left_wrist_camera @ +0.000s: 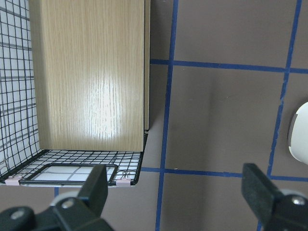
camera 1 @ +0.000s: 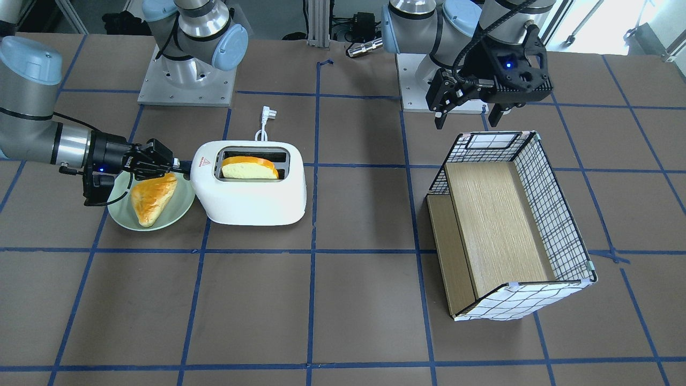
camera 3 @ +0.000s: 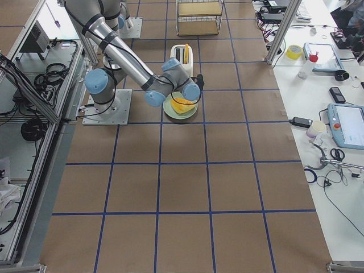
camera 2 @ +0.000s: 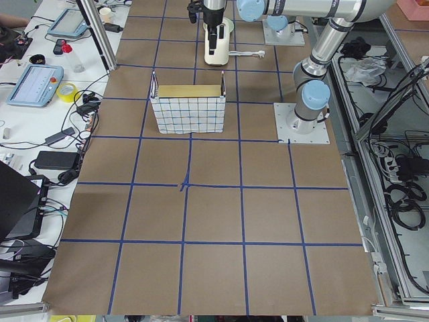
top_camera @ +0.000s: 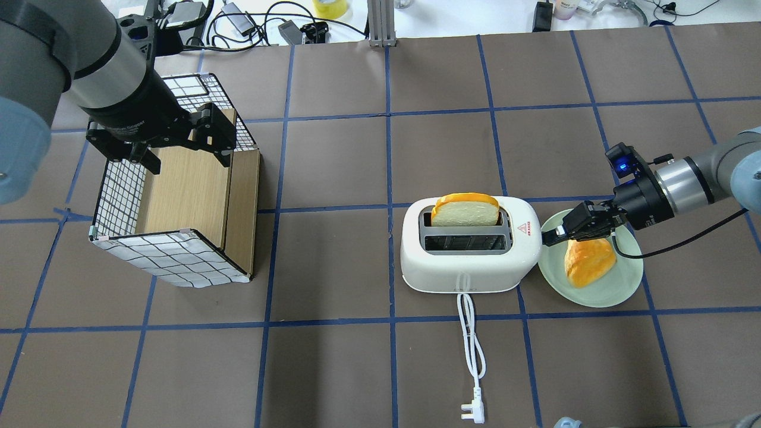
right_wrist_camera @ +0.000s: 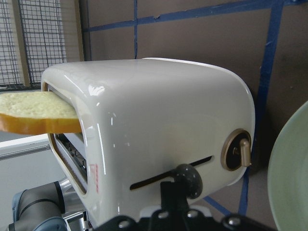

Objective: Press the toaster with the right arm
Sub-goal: 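Press the toaster lever down with the right gripper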

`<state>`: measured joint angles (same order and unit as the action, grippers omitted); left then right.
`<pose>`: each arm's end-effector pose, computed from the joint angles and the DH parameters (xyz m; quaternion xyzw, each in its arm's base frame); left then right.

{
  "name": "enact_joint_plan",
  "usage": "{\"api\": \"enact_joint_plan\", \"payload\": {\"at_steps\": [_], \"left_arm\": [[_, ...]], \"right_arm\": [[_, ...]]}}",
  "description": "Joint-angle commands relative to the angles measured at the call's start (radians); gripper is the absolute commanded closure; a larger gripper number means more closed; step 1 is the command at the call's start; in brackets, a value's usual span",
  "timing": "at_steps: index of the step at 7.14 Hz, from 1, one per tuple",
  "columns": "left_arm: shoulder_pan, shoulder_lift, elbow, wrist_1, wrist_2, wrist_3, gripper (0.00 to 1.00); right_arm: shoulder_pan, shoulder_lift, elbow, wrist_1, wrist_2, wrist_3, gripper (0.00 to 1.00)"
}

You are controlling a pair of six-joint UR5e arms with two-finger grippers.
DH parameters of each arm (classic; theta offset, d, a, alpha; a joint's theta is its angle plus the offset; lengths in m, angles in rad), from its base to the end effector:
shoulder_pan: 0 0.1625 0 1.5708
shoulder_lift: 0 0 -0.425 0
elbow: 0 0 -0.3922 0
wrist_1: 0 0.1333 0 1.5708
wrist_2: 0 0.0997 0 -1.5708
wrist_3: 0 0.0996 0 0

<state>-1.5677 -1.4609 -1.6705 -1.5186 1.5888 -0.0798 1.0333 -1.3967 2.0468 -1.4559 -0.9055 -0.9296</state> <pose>-0.1301 -0.4517 0.4958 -0.0417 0.9986 -0.0315 0.0078 -0.0393 -0.4463 0.2181 -0.0513 0.8838 0.0592 0.4612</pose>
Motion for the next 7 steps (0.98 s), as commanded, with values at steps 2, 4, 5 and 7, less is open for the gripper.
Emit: {"api": "enact_joint_plan", "payload": {"at_steps": [2,4,5,7], "left_arm": [[0.000,0.001,0.000,0.000,-0.001,0.000,0.00],[0.000,0.001,0.000,0.000,0.000,0.000,0.00],[0.000,0.001,0.000,0.000,-0.001,0.000,0.00],[0.000,0.001,0.000,0.000,-0.001,0.000,0.00]], "right_arm": [[-0.001,0.001,0.024,-0.044,-0.010,0.009,1.00],[-0.001,0.013,0.024,-0.058,-0.012,0.011,1.00],[-0.001,0.024,0.023,-0.073,-0.013,0.011,1.00],[0.001,0.022,0.024,-0.073,-0.013,0.018,1.00]]}}
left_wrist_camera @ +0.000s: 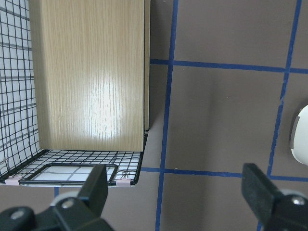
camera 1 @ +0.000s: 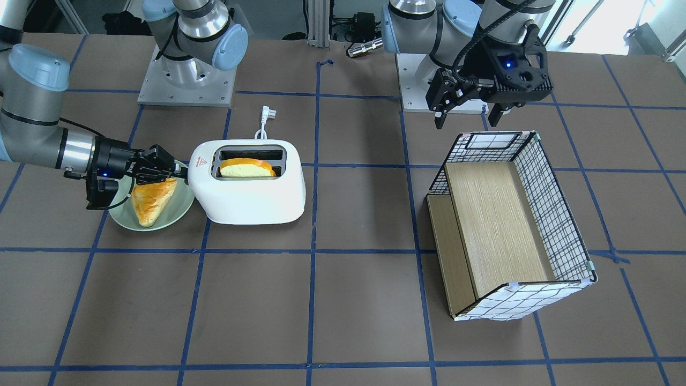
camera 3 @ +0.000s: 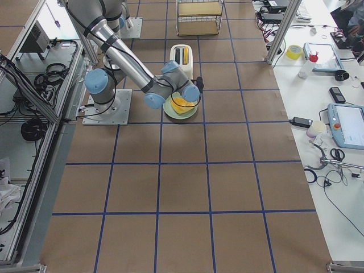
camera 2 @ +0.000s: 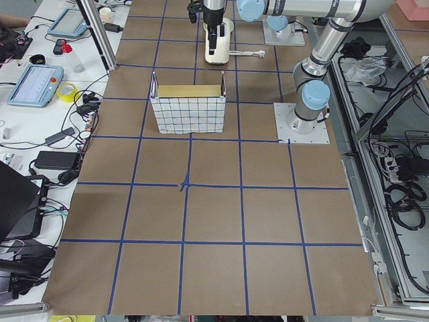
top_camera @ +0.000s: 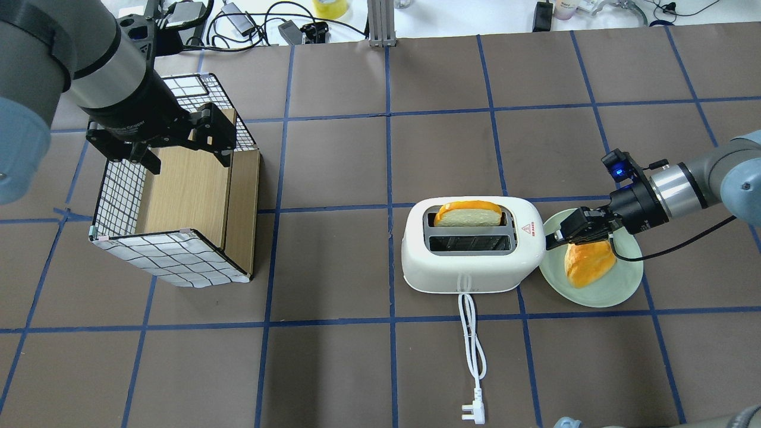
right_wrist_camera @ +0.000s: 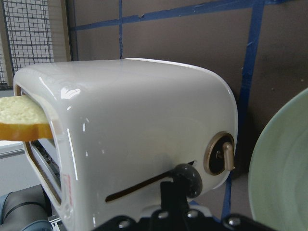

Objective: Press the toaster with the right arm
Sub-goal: 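Release the lever and lift the right gripper off it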

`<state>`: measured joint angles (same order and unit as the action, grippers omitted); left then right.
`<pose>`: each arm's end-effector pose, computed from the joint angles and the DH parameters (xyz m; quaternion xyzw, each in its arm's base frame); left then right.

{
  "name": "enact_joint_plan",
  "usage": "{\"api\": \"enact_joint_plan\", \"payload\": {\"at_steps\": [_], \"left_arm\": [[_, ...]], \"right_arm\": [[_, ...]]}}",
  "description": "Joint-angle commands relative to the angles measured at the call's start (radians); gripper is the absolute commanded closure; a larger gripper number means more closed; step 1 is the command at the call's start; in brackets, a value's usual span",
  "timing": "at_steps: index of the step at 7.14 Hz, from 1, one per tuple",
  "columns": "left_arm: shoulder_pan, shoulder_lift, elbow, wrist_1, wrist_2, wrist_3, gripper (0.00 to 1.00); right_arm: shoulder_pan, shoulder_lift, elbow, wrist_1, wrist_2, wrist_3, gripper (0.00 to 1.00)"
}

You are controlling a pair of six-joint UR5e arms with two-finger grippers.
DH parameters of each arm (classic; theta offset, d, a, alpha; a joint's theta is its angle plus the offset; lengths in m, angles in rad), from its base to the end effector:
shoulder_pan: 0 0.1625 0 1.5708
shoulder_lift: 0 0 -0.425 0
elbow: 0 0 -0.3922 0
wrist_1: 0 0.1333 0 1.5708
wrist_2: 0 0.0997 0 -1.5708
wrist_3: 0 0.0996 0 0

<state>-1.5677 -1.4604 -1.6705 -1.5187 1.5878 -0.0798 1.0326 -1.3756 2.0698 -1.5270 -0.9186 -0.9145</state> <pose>-0.1302 -0.4515 0.4960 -0.0417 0.9986 -0.0317 0.0073 -0.0409 -0.4465 0.2029 -0.0518 0.8896 0.0570 0.4503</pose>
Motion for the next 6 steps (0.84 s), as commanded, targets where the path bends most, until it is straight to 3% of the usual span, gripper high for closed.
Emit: {"api": "enact_joint_plan", "payload": {"at_steps": [1,2,4,6], "left_arm": [[0.000,0.000,0.000,0.000,0.000,0.000,0.00],[0.000,0.000,0.000,0.000,0.000,0.000,0.00],[0.000,0.000,0.000,0.000,0.000,0.000,0.00],[0.000,0.000,0.000,0.000,0.001,0.000,0.00]], "right_arm": [[0.001,-0.006,-0.002,-0.001,-0.002,0.028,1.00],[0.001,-0.019,-0.022,0.002,-0.005,0.148,1.00],[0.009,-0.116,-0.097,0.025,-0.092,0.323,1.00],[0.014,-0.189,-0.239,0.169,-0.193,0.423,1.00]]}}
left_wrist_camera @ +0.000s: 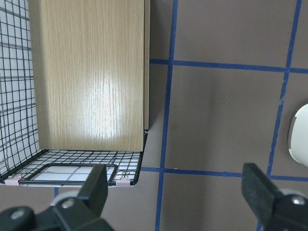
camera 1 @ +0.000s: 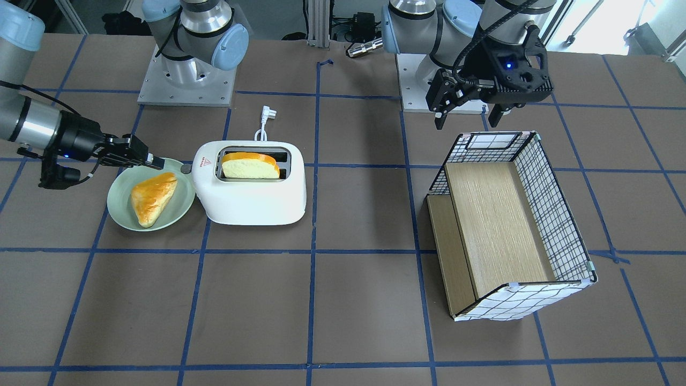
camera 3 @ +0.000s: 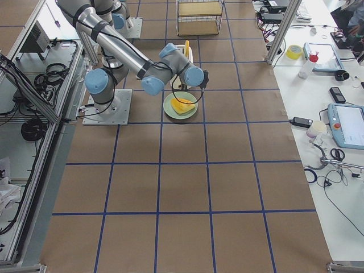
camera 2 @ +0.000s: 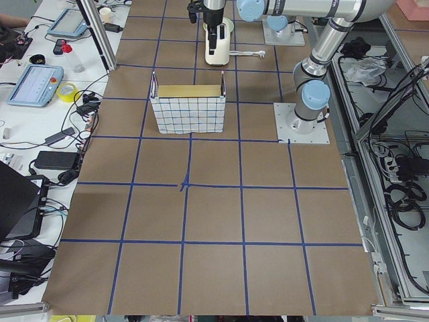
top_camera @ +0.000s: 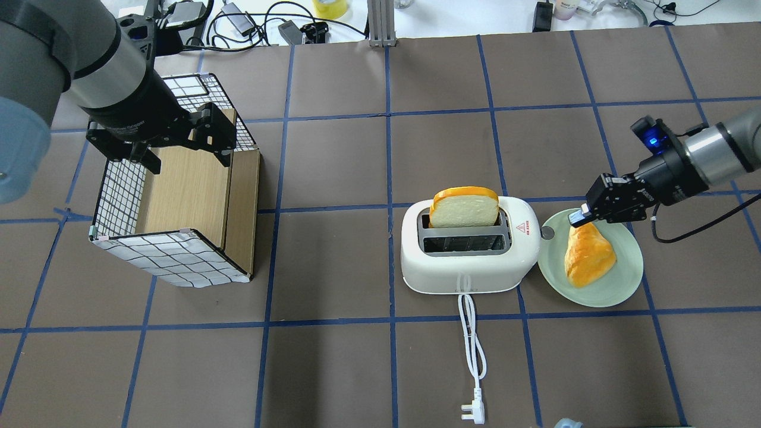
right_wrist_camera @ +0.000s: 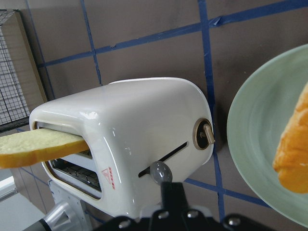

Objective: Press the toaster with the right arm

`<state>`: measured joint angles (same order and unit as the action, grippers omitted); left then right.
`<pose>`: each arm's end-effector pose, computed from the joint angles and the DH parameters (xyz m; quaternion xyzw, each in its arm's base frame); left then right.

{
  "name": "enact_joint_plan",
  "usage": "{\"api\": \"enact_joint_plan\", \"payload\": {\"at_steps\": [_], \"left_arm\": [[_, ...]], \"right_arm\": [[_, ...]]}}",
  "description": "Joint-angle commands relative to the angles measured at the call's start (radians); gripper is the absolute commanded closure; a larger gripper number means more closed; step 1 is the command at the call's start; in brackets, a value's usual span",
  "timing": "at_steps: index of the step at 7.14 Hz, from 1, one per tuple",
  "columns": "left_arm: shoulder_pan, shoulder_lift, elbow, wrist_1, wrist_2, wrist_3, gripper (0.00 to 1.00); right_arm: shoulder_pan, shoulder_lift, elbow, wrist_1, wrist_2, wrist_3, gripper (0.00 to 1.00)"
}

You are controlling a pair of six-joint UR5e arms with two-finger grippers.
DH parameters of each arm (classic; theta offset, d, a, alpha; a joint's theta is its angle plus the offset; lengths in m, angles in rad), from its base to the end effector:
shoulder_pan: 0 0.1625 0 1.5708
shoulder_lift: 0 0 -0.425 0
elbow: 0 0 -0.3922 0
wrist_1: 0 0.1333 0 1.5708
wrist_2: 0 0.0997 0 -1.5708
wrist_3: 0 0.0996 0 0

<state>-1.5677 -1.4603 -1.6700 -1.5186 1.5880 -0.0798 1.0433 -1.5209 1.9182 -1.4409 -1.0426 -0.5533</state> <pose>-0.1302 -0.4515 0.4963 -0.0417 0.9986 -0.0320 0.0074 -0.0557 -0.4602 0.3107 0.0560 0.9328 0.0860 0.3455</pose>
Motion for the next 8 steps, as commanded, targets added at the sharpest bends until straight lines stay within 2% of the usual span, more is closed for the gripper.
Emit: {"api": "enact_joint_plan", "payload": {"at_steps": [1,3,5,6,7,8], "left_arm": [[0.000,0.000,0.000,0.000,0.001,0.000,0.00],[0.000,0.000,0.000,0.000,0.000,0.000,0.00],[0.000,0.000,0.000,0.000,0.000,0.000,0.00],[0.000,0.000,0.000,0.000,0.000,0.000,0.00],[0.000,0.000,0.000,0.000,0.000,0.000,0.00],[0.000,0.000,0.000,0.000,0.000,0.000,0.00]], "right_arm": [[0.020,-0.060,-0.193,0.156,-0.142,0.157,1.00],[0.184,-0.053,-0.390,0.191,-0.340,0.400,1.00],[0.352,-0.047,-0.439,0.163,-0.427,0.586,0.96],[0.421,-0.035,-0.438,0.083,-0.529,0.657,0.86],[0.458,-0.028,-0.432,0.039,-0.543,0.700,0.76],[0.461,-0.009,-0.420,-0.080,-0.545,0.701,0.56]]}}
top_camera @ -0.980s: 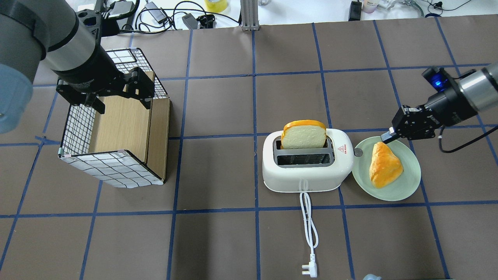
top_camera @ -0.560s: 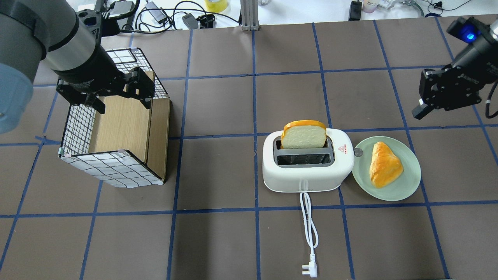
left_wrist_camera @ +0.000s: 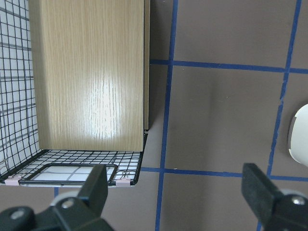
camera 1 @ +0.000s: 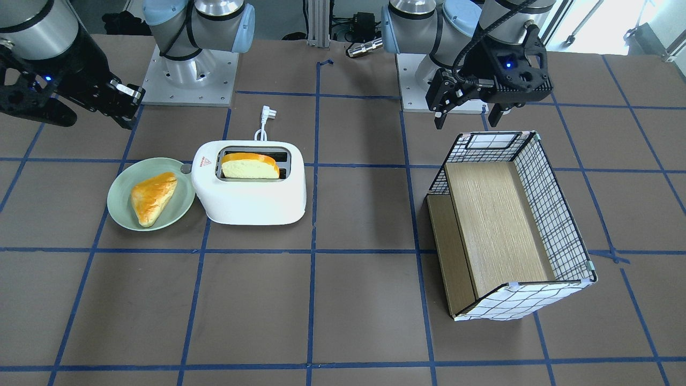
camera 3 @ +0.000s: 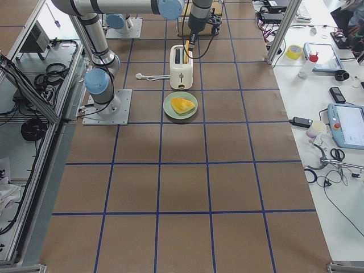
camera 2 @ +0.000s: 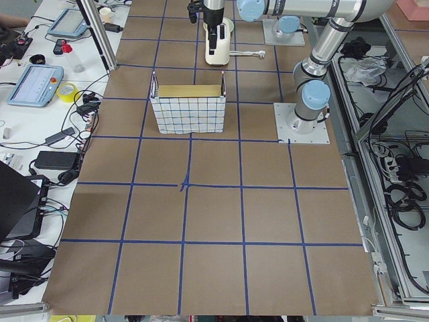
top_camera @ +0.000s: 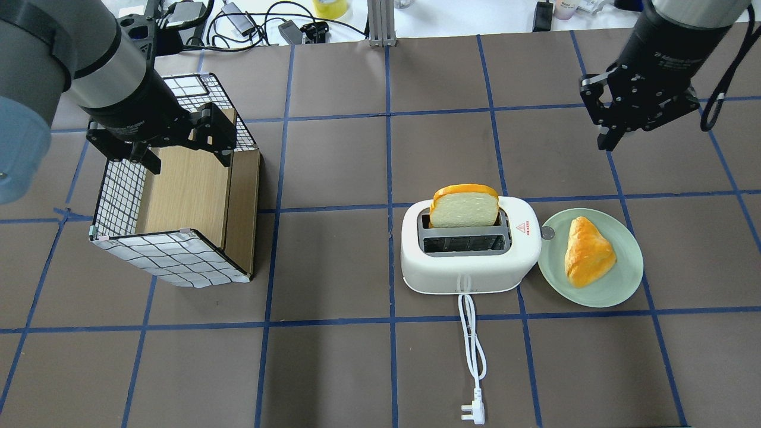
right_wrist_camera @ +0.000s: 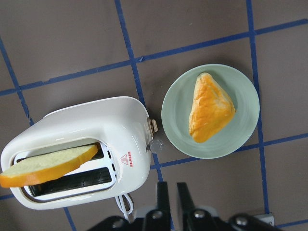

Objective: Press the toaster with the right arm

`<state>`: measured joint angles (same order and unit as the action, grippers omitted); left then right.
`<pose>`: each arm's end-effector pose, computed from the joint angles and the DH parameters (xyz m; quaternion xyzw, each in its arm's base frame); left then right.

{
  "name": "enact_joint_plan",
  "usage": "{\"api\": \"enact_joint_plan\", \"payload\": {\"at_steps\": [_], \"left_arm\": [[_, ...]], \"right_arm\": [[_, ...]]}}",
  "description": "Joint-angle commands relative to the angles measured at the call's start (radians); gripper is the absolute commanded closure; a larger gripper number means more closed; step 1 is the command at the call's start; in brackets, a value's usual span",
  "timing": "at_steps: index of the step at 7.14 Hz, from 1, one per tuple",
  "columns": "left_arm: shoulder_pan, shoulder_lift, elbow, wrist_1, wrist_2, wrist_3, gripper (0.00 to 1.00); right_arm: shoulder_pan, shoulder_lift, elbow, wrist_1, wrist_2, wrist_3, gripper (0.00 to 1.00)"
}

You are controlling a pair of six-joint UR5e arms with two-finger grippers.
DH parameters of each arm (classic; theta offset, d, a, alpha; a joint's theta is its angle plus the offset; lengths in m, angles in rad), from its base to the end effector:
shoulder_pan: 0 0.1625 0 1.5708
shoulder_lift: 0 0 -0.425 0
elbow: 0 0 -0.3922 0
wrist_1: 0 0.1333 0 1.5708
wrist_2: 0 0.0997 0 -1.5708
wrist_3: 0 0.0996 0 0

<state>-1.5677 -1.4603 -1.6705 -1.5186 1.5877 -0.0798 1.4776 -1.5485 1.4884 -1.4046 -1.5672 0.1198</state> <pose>-0.1302 -0.4515 0.4960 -0.0417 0.9986 -0.0318 0.0072 0.0875 -0.4999 0.5014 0.1062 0.9929 0.0530 0.0011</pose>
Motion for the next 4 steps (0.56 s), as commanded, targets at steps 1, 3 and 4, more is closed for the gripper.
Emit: {"api": "enact_joint_plan", "payload": {"at_steps": [1,3,4], "left_arm": [[0.000,0.000,0.000,0.000,0.000,0.000,0.00],[0.000,0.000,0.000,0.000,0.000,0.000,0.00],[0.000,0.000,0.000,0.000,0.000,0.000,0.00]], "right_arm": [[0.030,0.036,0.012,-0.184,-0.017,0.034,0.29],[0.032,0.036,0.009,-0.192,-0.022,0.018,0.00],[0.032,0.036,0.006,-0.195,-0.022,0.014,0.00]]}}
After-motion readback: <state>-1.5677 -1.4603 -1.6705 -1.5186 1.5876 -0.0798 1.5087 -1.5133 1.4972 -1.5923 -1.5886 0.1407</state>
